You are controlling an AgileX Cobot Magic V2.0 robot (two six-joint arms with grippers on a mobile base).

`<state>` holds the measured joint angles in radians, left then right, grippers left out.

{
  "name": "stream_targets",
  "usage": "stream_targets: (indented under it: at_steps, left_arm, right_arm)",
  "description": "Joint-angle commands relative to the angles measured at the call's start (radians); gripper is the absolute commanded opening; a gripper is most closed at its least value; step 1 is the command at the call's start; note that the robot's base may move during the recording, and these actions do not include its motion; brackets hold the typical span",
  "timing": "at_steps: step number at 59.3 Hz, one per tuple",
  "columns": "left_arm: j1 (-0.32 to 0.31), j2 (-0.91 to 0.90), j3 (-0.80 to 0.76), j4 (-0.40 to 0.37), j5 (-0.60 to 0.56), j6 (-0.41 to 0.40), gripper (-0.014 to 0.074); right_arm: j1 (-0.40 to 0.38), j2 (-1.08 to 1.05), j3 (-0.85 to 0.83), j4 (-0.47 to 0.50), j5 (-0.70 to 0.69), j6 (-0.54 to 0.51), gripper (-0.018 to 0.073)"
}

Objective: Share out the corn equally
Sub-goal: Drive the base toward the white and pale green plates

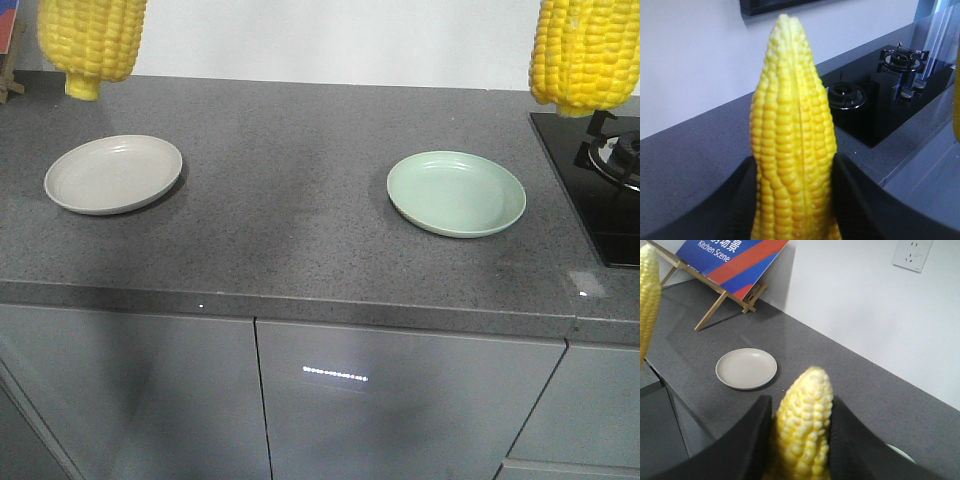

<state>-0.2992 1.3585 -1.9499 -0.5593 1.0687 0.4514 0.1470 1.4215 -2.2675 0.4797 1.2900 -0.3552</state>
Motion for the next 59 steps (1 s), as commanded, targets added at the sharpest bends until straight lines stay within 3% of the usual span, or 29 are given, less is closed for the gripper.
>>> stream_targets:
  at_steps: [1,59]
  left_arm:
    - [0.0,-0.026,-0.024,-0.034,-0.063,-0.009,-0.0008]
    - [0.0,-0.026,-0.024,-0.034,-0.063,-0.009,-0.0008]
  right_arm:
    - [-0.007,-0.017,-0.016,0.019,-0.005,-0.007,-0.0006]
    - [-0.007,-0.017,-0.016,0.019,-0.005,-0.007,-0.0006]
